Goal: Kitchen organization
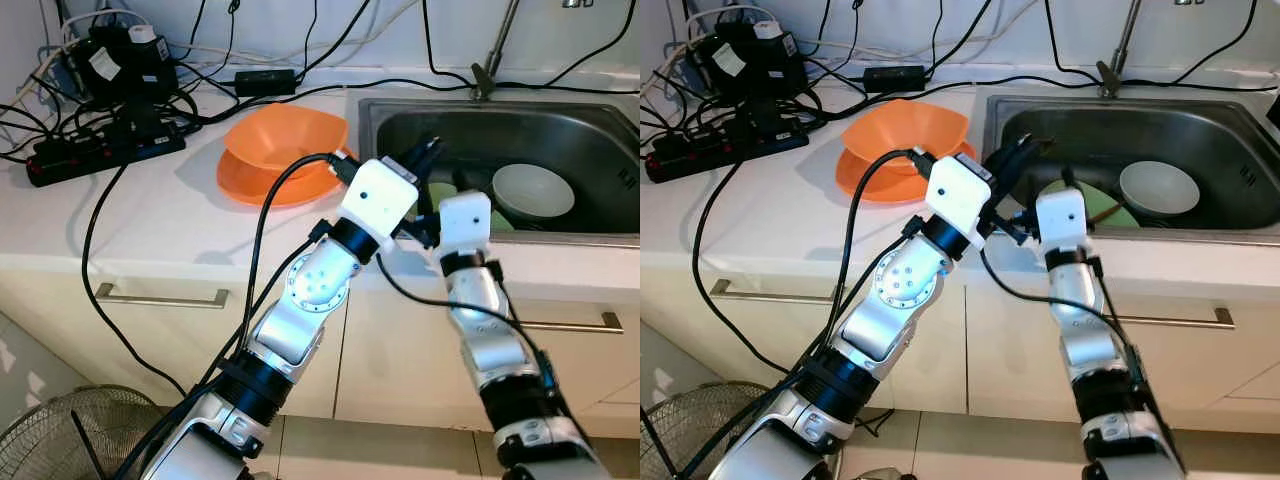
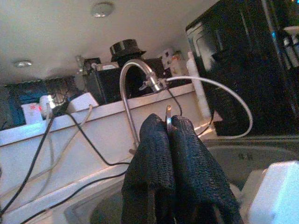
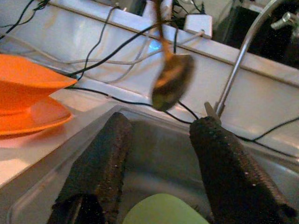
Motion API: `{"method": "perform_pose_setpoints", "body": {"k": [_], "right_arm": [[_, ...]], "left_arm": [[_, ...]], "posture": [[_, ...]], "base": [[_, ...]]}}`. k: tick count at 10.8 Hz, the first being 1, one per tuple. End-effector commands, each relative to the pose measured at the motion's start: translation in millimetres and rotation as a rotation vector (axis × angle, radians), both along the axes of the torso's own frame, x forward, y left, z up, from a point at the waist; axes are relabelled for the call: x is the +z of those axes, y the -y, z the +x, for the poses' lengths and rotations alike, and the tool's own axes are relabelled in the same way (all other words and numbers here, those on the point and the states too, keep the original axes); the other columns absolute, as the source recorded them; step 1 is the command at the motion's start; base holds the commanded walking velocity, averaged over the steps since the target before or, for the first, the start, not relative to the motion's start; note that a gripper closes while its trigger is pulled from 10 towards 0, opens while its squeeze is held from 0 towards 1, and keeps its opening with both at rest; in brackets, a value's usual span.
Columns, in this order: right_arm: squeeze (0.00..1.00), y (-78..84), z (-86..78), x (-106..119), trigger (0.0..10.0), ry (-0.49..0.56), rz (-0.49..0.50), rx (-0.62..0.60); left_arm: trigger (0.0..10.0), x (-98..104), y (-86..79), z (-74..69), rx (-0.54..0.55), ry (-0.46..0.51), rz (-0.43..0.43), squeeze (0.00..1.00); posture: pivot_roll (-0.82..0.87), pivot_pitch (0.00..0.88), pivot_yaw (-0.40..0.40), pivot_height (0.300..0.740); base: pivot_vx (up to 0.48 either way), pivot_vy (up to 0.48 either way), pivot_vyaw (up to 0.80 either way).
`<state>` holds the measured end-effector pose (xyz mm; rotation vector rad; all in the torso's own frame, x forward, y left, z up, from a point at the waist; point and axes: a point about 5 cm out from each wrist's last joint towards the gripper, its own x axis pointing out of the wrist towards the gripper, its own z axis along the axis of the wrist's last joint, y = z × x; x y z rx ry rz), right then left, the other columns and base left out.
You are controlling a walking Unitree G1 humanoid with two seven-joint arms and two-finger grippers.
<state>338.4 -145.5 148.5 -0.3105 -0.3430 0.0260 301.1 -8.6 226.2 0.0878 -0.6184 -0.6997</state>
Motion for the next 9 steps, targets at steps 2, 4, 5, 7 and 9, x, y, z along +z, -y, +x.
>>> {"method": "perform_pose_setpoints", "body": {"k": [2,4,5,7,9], "right_arm": [[0.00,-8.1,1.7,4,10.0,0.017,-0.059,0.041],[0.00,-9.3,1.7,6,10.0,0.033,-0.069,0.049],[0.00,-9.5,1.8,8,10.0,0.038,-0.070,0.049],[0.00,-9.2,3.4,12,10.0,0.053,-0.065,0.039],[0.00,-4.3,3.7,12,10.0,0.044,-0.033,0.000]], "left_arm": [[10.0,1,1.6,-2.7,-0.045,-0.040,-0.011,0.00],[10.0,-4,-0.6,-1.1,-0.067,-0.098,-0.007,0.00],[10.0,-5,-1.2,-0.8,-0.070,-0.105,-0.003,0.00],[10.0,-8,-3.7,0.2,-0.072,-0.129,0.008,0.00],[10.0,-9,-12.3,6.5,0.005,-0.143,-0.016,0.00]], "posture": [[0.06,0.000,0.020,0.740],[0.06,0.000,0.021,0.740],[0.06,0.000,0.022,0.740],[0.06,0.000,0.024,0.740],[0.06,0.000,0.028,0.740]], "base": [[0.000,0.000,0.00],[0.000,0.000,0.00],[0.000,0.000,0.00],[0.000,0.000,0.00],[0.000,0.000,0.00]]}}
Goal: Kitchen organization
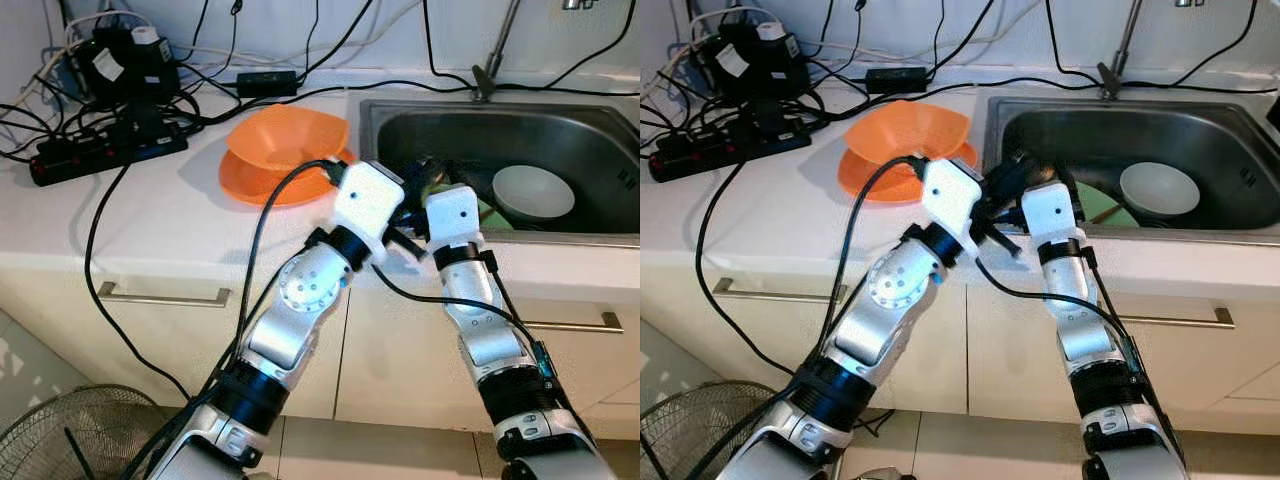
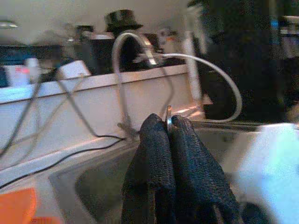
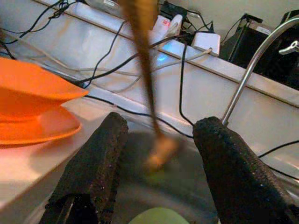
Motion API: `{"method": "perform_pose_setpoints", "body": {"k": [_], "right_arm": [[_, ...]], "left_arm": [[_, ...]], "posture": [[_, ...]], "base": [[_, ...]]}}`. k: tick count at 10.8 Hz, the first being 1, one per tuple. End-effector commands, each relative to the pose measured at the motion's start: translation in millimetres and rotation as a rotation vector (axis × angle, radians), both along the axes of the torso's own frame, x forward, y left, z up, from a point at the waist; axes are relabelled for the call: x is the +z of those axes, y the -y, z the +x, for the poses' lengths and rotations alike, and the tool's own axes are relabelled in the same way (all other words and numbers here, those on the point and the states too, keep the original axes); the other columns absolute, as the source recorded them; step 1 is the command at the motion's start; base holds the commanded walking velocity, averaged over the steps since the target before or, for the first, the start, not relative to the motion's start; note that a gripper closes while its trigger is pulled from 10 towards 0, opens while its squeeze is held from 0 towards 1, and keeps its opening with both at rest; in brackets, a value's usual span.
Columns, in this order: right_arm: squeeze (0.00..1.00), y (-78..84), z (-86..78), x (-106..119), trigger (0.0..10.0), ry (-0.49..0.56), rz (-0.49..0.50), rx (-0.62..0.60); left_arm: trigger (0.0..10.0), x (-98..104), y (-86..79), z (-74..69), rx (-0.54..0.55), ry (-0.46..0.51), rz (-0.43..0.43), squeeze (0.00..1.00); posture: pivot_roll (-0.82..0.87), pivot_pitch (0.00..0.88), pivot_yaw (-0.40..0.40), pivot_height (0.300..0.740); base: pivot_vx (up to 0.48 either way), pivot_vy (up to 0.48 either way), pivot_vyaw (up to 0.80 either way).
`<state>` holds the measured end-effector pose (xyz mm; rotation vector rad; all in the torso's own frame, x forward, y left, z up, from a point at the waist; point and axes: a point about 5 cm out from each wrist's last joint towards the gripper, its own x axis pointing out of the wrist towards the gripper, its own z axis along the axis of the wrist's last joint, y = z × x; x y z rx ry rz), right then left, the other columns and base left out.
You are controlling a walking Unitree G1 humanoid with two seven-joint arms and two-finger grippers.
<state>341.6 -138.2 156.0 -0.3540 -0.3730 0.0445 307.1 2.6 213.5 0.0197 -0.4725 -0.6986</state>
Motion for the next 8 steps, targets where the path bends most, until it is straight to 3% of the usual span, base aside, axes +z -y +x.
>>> {"method": "perform_pose_setpoints", "body": {"k": [1,3,8], "right_arm": [[0.00,4.6,0.0,3.3,10.0,0.007,0.027,-0.025],[0.00,3.1,-3.0,-1.4,10.0,-0.003,0.037,-0.023],[0.00,-3.5,-0.1,-0.2,10.0,-0.007,0.041,0.004]], "left_arm": [[10.0,4.4,-4.2,3.4,0.031,0.014,-0.013,0.00],[10.0,10.6,-13.5,9.7,0.095,0.015,-0.075,0.00],[10.0,3.0,-8.8,7.2,0.034,-0.043,-0.088,0.00]], "posture": [[0.06,0.000,0.028,0.740],[0.06,0.000,0.028,0.740],[0.07,0.000,0.023,0.740]], "base": [[0.000,0.000,0.00],[0.000,0.000,0.00],[0.000,0.000,0.00]]}}
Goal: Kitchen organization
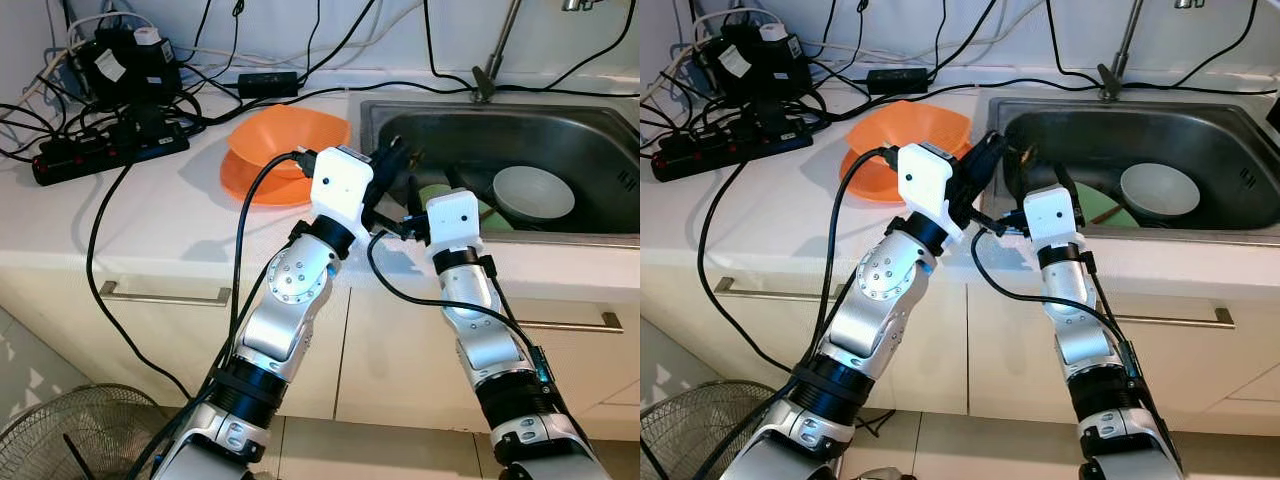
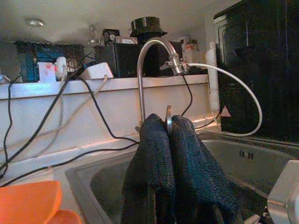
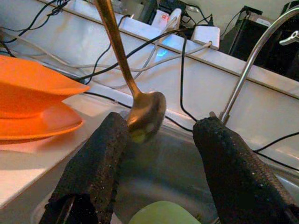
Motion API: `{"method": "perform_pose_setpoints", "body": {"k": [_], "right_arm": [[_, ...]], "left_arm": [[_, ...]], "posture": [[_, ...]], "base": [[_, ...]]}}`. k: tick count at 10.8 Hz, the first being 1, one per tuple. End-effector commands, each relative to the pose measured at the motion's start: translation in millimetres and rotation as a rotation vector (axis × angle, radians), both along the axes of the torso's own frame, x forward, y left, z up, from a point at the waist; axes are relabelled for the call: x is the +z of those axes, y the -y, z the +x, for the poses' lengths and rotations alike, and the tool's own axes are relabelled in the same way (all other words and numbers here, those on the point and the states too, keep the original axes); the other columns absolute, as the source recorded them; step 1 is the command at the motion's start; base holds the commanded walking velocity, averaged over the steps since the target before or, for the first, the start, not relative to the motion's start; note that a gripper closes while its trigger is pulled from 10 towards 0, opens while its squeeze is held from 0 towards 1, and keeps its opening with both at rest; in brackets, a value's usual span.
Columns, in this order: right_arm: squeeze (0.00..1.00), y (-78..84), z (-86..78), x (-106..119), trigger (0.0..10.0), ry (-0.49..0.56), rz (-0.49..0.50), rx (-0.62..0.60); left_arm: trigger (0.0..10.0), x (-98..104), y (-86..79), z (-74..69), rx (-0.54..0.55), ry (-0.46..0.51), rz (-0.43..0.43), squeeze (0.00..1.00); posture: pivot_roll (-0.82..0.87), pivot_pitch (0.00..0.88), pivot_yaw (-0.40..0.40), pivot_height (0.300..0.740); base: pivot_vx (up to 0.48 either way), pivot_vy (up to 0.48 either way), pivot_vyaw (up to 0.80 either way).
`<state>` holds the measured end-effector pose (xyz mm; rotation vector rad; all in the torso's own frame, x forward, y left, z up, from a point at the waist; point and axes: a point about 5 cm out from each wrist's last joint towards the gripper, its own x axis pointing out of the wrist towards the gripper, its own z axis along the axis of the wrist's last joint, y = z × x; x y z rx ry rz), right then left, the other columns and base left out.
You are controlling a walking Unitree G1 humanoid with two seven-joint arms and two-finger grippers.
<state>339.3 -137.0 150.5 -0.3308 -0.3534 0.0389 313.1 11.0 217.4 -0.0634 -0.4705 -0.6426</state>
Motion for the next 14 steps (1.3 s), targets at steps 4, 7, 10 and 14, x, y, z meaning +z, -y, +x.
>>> {"method": "perform_pose_setpoints", "body": {"k": [4,7,10,14], "right_arm": [[0.00,-4.9,3.0,5,10.0,0.007,0.022,0.017],[0.00,-5.3,5.0,8,10.0,0.014,0.025,0.016],[0.00,-4.8,5.5,9,6.9,0.018,0.025,0.015],[0.00,-4.9,5.9,8,0.0,0.011,0.018,0.018]], "left_arm": [[10.0,-4,6.5,-3.6,-0.066,-0.020,0.020,0.00],[10.0,-10,10.8,-6.2,-0.110,-0.046,0.052,0.00],[10.0,-14,12.9,-7.4,-0.128,-0.058,0.079,0.00],[10.0,-14,11.4,-6.6,-0.118,-0.055,0.093,0.00]], "posture": [[0.07,0.000,0.027,0.740],[0.07,0.000,0.027,0.740],[0.07,0.000,0.026,0.740],[0.07,0.000,0.026,0.740]], "base": [[0.000,0.000,0.00],[0.000,0.000,0.00],[0.000,0.000,0.00],[0.000,0.000,0.00]]}}
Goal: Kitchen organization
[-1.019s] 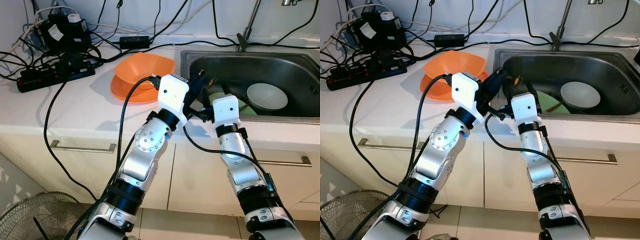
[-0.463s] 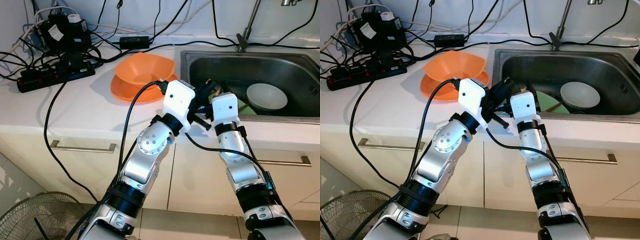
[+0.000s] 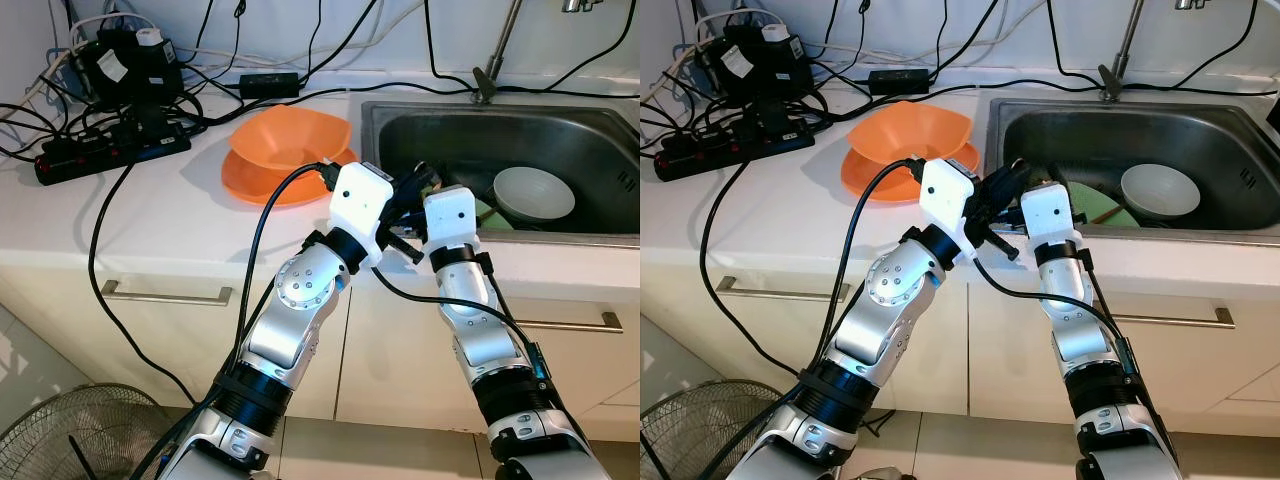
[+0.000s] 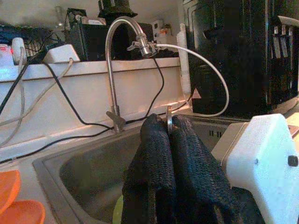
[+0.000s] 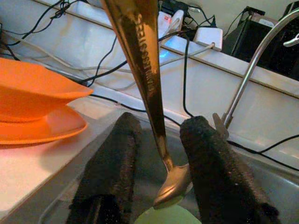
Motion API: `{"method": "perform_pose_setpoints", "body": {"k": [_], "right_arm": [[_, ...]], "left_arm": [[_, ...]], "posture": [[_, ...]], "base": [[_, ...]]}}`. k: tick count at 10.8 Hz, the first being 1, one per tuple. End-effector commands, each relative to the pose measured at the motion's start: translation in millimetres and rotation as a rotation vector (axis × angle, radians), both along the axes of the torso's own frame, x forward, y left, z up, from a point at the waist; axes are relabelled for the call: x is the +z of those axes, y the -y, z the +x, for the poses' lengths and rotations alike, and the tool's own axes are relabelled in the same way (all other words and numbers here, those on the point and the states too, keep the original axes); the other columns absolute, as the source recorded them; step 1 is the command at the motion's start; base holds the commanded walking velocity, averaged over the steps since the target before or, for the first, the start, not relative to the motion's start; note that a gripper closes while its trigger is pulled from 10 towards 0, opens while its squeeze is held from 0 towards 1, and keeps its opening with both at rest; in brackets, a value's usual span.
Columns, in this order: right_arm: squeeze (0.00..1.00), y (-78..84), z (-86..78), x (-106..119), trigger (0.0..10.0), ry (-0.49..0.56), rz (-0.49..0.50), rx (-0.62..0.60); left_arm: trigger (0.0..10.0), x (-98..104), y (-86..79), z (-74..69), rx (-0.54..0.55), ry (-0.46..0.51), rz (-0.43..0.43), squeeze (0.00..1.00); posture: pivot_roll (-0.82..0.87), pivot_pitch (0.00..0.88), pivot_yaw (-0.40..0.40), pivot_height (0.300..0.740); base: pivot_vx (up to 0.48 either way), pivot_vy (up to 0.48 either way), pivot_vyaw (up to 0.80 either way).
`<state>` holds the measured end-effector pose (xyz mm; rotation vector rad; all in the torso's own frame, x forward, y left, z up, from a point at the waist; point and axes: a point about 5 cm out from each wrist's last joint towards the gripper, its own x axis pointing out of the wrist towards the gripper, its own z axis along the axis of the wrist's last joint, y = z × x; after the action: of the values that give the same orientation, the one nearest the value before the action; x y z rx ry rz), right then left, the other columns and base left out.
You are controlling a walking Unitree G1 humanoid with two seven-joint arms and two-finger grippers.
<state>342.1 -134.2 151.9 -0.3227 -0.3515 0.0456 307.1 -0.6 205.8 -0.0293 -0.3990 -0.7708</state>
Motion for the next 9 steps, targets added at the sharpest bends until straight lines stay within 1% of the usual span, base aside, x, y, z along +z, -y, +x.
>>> {"method": "perform_pose_setpoints", "body": {"k": [1,9], "right_arm": [[0.00,-2.2,2.9,5.8,0.0,0.014,0.013,0.011],[0.00,-1.3,3.8,5.8,0.0,0.012,0.023,0.009]], "left_arm": [[10.0,-2.3,-0.5,-0.2,0.000,-0.007,0.016,0.00],[10.0,-2.9,-1.0,0.7,-0.007,-0.008,0.033,0.00]], "posture": [[0.07,0.000,0.027,0.740],[0.07,0.000,0.030,0.740]], "base": [[0.000,0.000,0.00],[0.000,0.000,0.00]]}}
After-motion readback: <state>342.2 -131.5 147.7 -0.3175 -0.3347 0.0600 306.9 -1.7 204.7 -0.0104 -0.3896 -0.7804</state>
